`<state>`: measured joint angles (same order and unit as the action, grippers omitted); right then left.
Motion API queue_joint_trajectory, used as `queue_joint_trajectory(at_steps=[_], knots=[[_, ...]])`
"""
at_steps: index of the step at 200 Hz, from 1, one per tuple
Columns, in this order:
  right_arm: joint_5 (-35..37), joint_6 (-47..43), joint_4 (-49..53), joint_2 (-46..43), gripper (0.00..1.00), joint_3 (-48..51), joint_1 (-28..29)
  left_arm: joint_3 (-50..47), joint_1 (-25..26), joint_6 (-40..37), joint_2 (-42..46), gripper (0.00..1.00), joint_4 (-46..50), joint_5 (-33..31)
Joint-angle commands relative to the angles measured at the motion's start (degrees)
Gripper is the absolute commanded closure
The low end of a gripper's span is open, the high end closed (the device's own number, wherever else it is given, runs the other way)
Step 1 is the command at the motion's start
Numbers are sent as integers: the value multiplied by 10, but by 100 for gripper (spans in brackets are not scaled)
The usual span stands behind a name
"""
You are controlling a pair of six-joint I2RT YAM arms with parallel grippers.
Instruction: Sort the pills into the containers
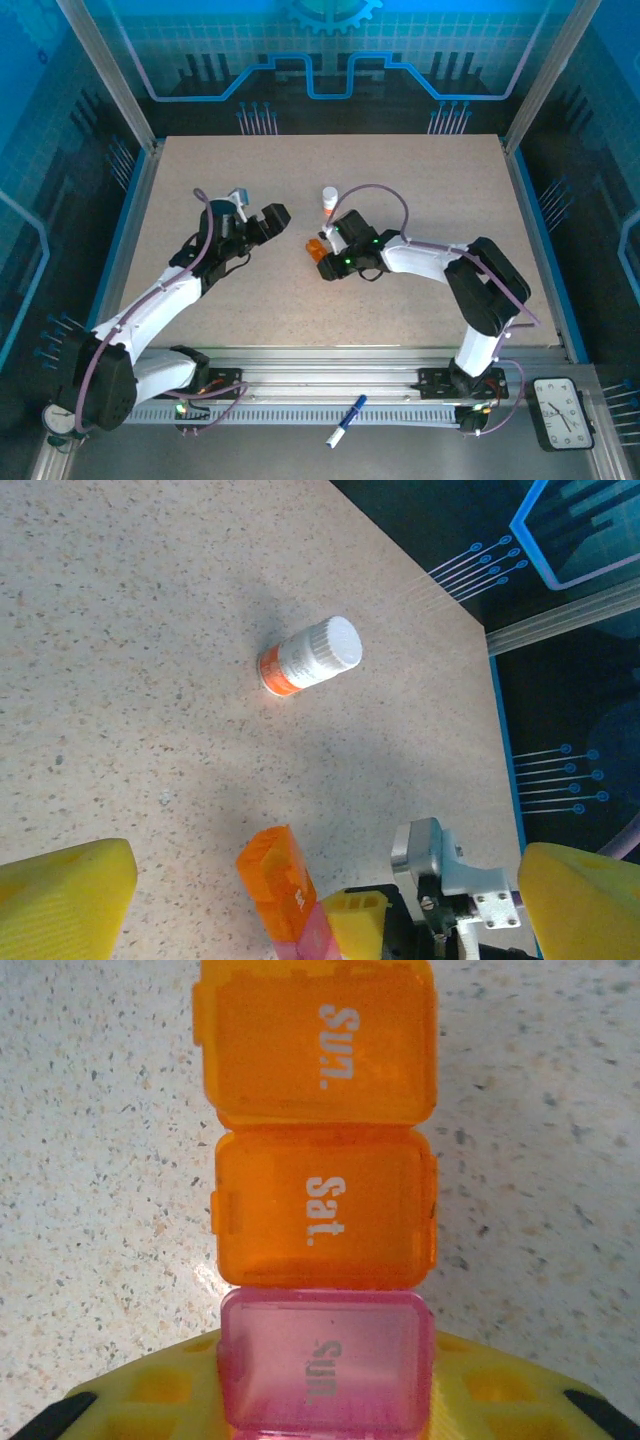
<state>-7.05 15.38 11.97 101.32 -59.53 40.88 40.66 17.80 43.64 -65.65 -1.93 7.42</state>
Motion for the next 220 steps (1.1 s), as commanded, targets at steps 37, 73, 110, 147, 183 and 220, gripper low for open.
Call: queue_joint_trajectory(at_steps=[37,73,110,147,183,220], knots=[[41,-54,38,47,58,-30,25,-1,-20,-29,-5,1,7,33],[51,-57,48,61,53,-35,25,-5,-22,-27,-21,1,-13,39],[76,-61,66,56,35,-27,25,-9,-26,-24,-25,1,-24,45],[115,-41,76,27,33,9,26,-1,-30,-23,-25,1,-29,50],[161,-15,93,-6,32,37,19,13,-31,-13,-47,1,-46,66],[194,5,126,-12,33,21,-20,20,-31,-7,-68,1,-55,73]])
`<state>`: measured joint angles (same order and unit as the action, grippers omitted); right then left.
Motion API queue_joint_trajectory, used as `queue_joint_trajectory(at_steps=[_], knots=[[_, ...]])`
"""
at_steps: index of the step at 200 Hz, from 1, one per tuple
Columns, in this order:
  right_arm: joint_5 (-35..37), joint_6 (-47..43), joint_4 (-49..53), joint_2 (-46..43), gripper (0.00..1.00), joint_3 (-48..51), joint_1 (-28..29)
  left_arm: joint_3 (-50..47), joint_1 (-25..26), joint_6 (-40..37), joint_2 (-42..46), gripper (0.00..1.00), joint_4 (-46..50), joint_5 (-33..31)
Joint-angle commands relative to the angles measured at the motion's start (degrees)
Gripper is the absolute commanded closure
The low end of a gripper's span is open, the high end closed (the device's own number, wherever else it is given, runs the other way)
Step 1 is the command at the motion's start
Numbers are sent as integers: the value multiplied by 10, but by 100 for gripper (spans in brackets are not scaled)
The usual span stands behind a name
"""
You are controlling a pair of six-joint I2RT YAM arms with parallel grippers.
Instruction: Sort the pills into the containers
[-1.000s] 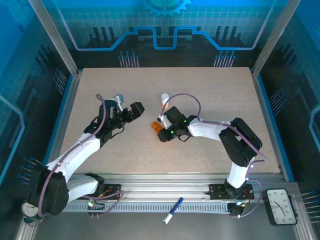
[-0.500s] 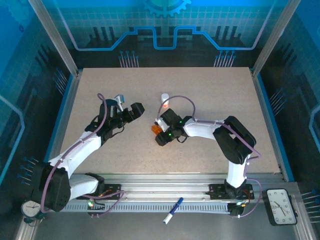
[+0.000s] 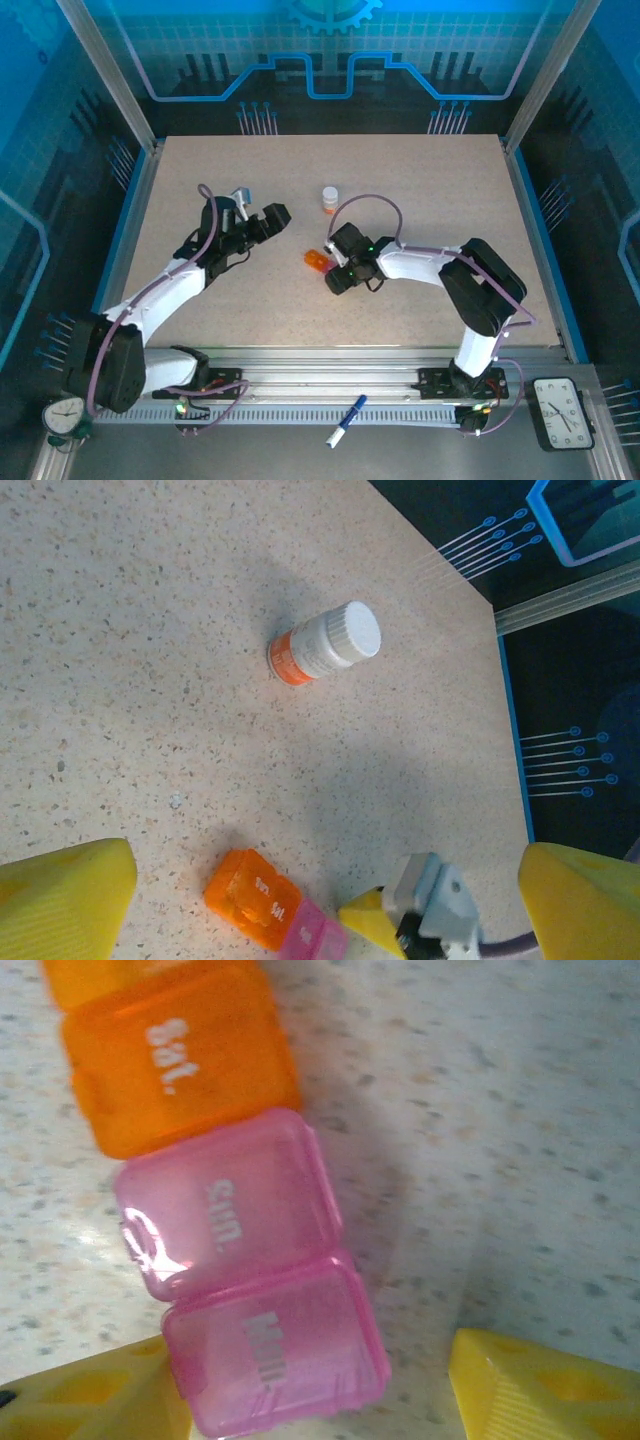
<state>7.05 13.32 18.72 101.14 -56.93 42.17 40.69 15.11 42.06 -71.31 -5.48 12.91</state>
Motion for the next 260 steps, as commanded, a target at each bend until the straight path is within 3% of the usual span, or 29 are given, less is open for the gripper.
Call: queue_joint_trajectory(at_steps=[1,37,113,154,180,260], knots=[[54,26,59,-10,33,-6,-34,20,-4,9,-12,1,-20,18],[51,33,86,-13,33,-36,-81,29,-4,7,-23,1,-13,20],[-76,56,107,-86,32,-49,-116,74,-1,-30,-51,1,81,-3],[-107,67,97,-34,21,-97,-117,115,32,-114,-85,1,193,-48],[-107,71,88,-6,20,-114,-112,117,65,-155,-89,1,216,-92],[-100,73,76,54,20,-132,-98,148,123,-225,-144,1,273,-135]])
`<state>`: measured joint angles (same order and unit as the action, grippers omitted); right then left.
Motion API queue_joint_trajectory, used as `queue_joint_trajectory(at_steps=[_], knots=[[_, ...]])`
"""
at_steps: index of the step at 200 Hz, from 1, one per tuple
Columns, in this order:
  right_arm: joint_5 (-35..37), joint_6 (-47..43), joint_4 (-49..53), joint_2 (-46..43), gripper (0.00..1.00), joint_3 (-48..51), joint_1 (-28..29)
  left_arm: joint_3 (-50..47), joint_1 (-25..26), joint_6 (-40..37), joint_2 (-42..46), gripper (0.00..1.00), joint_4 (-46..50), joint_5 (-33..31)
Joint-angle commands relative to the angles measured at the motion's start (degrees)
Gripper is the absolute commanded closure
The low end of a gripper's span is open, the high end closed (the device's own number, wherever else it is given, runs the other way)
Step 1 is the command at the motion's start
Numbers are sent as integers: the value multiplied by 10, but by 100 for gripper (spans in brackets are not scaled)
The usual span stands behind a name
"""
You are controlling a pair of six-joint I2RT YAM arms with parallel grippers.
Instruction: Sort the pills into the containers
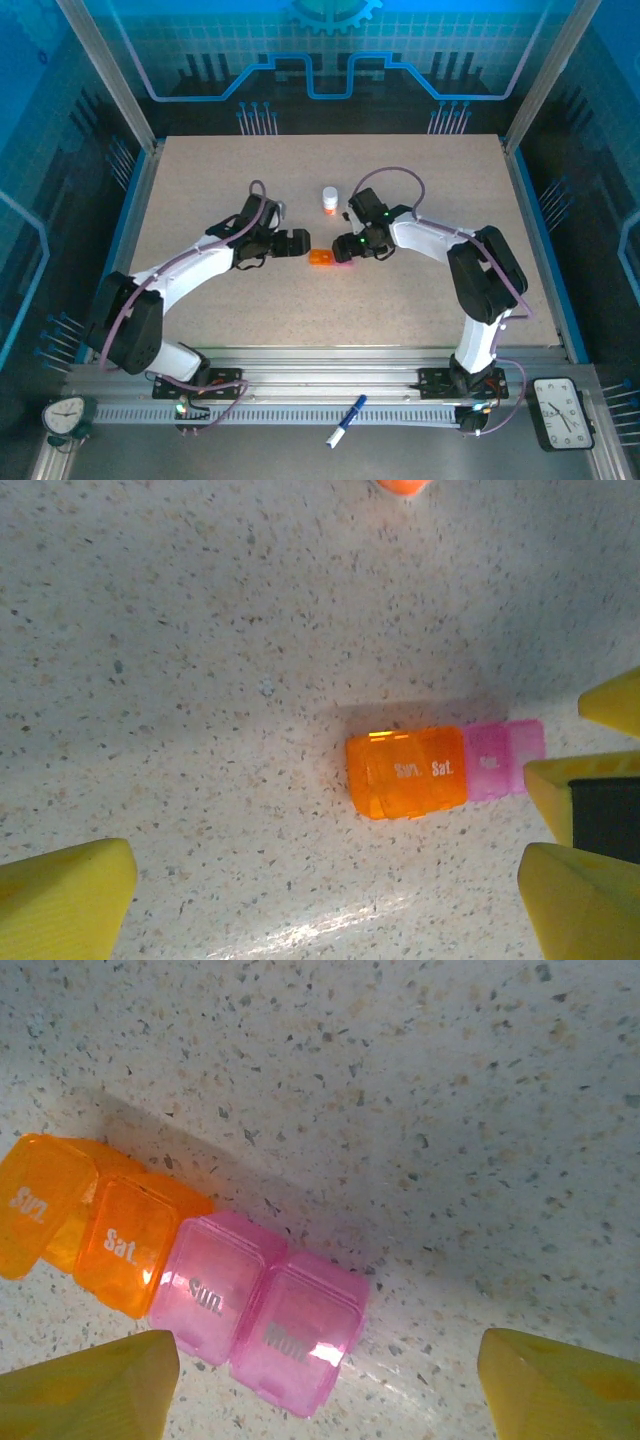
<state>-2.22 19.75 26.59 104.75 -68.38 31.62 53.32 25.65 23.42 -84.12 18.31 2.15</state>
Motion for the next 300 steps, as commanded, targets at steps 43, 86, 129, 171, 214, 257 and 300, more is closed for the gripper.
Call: queue_joint_trajectory(at_steps=[43,86,129,171,214,257,300], knots=[[-2,7,-7,35,21,-11,8,19,38,-49,-33,1,42,-38],[-3,8,-13,41,22,-3,8,0,50,-59,-38,1,32,-35],[-5,8,-15,47,22,0,8,-3,59,-67,-62,1,22,-21],[-5,9,-17,48,23,6,8,-3,60,-70,-92,1,17,-25],[-6,7,-18,52,23,7,7,8,60,-75,-116,1,16,-47],[-6,5,-15,59,23,4,6,31,59,-81,-138,1,20,-73],[-6,3,-14,59,23,2,5,51,55,-86,-145,1,24,-92]])
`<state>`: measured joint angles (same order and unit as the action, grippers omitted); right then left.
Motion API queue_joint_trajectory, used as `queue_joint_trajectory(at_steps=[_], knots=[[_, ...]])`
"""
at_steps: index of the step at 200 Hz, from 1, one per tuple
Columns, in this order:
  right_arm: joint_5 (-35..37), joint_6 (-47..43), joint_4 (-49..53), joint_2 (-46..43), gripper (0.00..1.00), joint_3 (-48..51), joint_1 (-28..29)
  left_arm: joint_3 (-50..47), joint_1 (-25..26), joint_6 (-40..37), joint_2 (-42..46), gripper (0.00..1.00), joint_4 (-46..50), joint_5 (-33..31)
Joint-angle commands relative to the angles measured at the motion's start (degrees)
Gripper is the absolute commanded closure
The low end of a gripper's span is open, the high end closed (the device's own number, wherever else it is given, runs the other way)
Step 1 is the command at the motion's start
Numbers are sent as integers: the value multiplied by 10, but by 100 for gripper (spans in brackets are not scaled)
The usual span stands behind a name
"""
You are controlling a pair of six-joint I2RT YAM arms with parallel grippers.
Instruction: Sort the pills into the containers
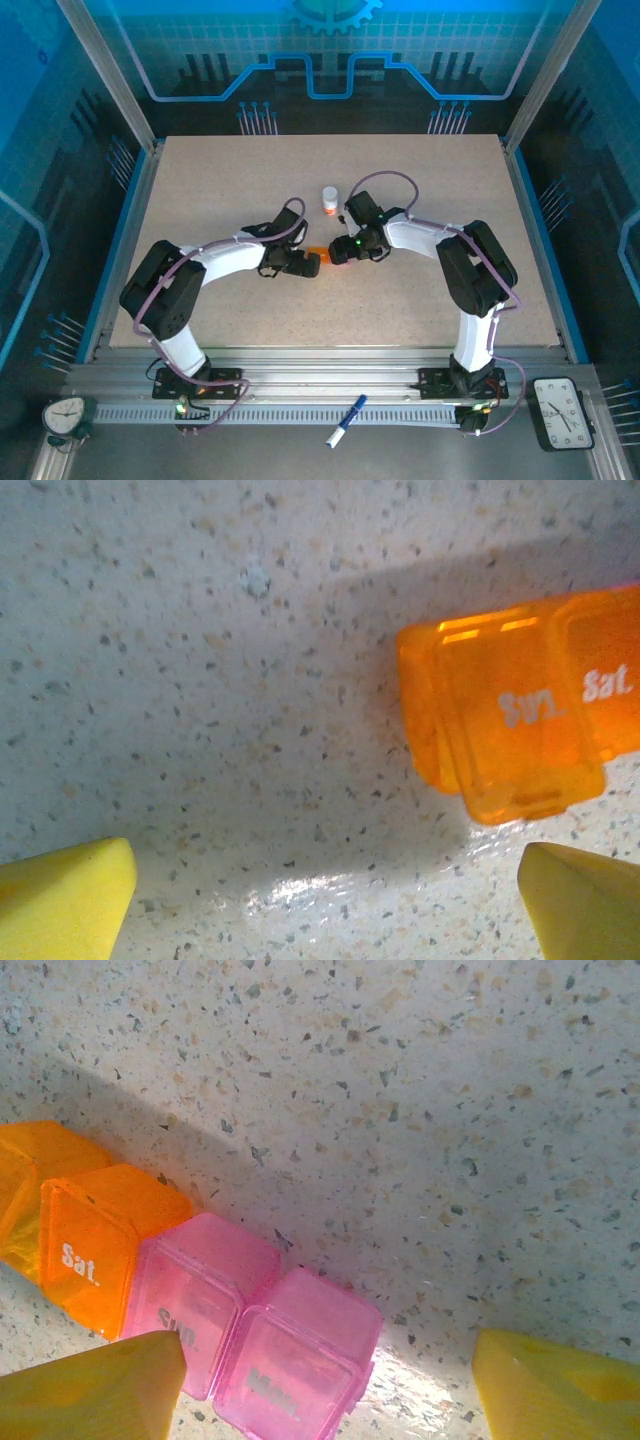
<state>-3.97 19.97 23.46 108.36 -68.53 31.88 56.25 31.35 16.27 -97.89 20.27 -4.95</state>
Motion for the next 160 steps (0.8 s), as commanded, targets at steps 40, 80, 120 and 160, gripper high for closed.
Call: queue_joint_trajectory(at_steps=[40,80,120,160], knots=[[9,1,19,28,23,3,-1,40,-19,-18,-14,1,10,-30],[8,-1,20,31,24,3,-3,67,-32,-24,-28,1,14,-33],[7,-3,21,34,24,2,-4,99,-36,-28,-42,1,23,-27],[5,-5,28,38,24,-9,-7,119,-36,-27,-44,1,27,-18]])
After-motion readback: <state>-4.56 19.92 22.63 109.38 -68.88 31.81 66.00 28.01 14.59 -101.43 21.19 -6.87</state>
